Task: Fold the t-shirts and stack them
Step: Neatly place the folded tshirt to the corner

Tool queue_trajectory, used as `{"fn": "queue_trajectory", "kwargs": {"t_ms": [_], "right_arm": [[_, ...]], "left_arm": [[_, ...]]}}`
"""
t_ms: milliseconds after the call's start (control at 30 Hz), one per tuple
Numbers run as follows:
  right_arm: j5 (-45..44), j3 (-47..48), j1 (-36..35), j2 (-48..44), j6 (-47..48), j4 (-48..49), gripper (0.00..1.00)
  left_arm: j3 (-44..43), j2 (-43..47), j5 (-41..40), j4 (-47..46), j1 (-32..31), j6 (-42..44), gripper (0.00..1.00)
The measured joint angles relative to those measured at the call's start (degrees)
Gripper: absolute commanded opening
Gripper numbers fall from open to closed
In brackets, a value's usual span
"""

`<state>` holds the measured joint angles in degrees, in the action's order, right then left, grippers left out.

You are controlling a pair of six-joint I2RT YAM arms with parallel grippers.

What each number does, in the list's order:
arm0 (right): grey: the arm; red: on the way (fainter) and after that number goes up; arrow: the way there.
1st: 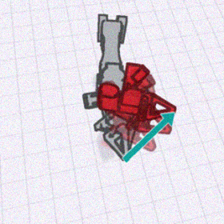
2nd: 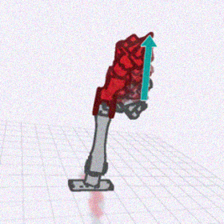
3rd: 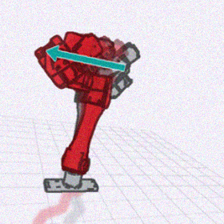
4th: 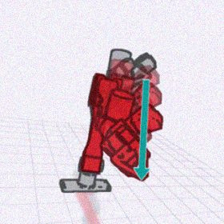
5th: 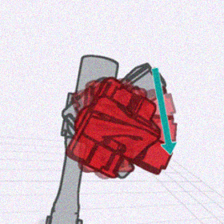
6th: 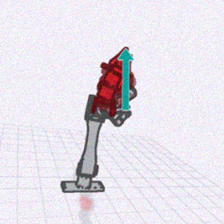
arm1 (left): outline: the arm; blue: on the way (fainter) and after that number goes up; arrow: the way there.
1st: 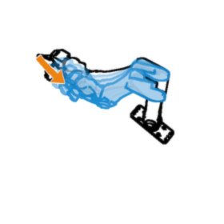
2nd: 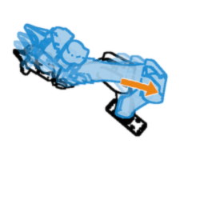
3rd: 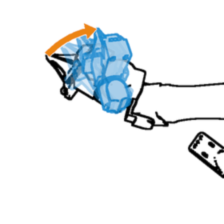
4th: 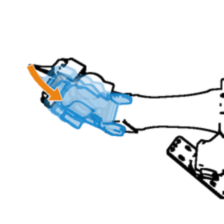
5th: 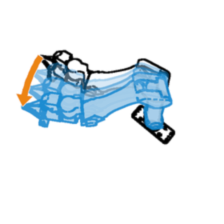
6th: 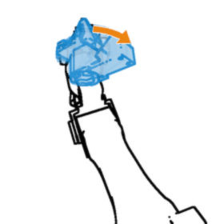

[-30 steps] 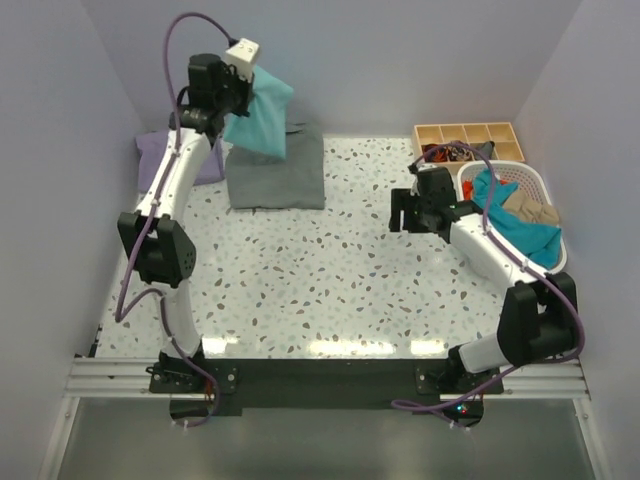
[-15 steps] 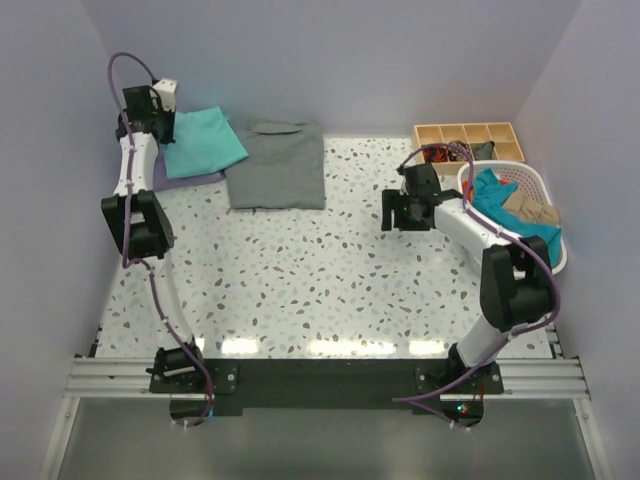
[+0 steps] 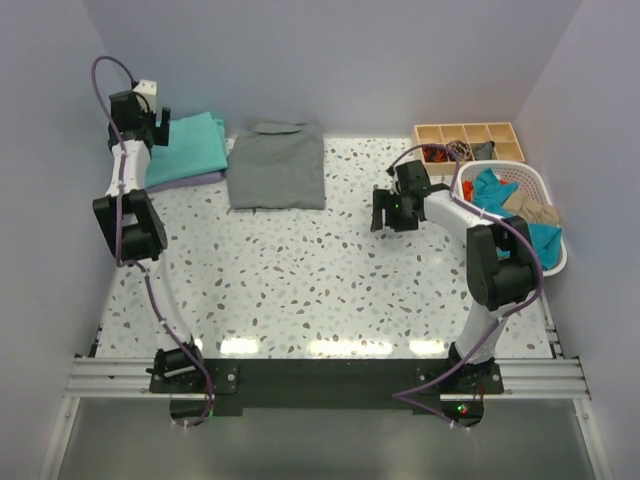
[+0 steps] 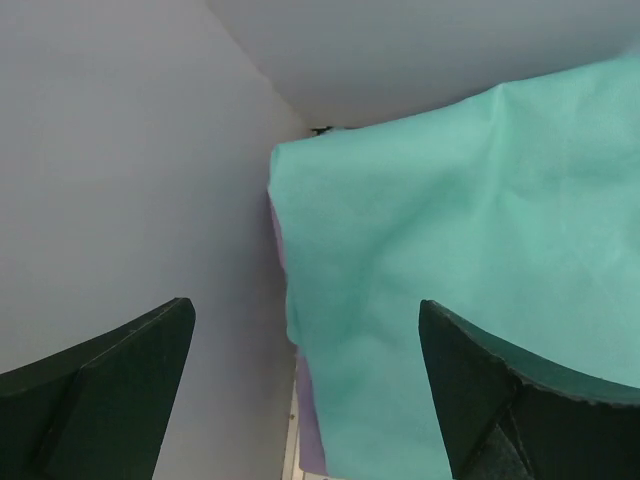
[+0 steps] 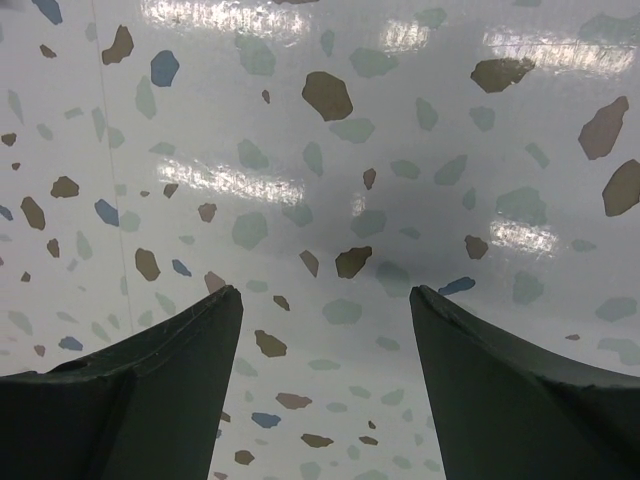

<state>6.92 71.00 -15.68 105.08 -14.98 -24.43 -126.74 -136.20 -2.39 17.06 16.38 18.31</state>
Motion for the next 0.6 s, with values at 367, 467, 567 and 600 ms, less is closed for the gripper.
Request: {"fn": "queue_trajectory", "kwargs": {"t_ms": [367,467,567,600], "right_arm": [[0.24,0.13,-0.04,-1.44,0.04,0.09,0.73],[0.2,-0.81,-0.04,-3.72,0.07,0.28,0.73],[0.0,-2.89,-0.04,-7.15,0.09,0.76,0.73],[-0.13,-3.87,-0.07,-8.61,0.09,0.9,0.73]], "left_arm": [[16.57,10.75,-3.21,-3.67,-2.47,-5.22,1.0],[22.23,18.43,-3.65,-4.2,-6.8,-5.75,1.0],[26.27,26.91,-3.82,-5.73,-13.81,-6.47,1.0],[27.69,29.77,-3.82,-6.16,-16.24,-7.06,1.0]]}}
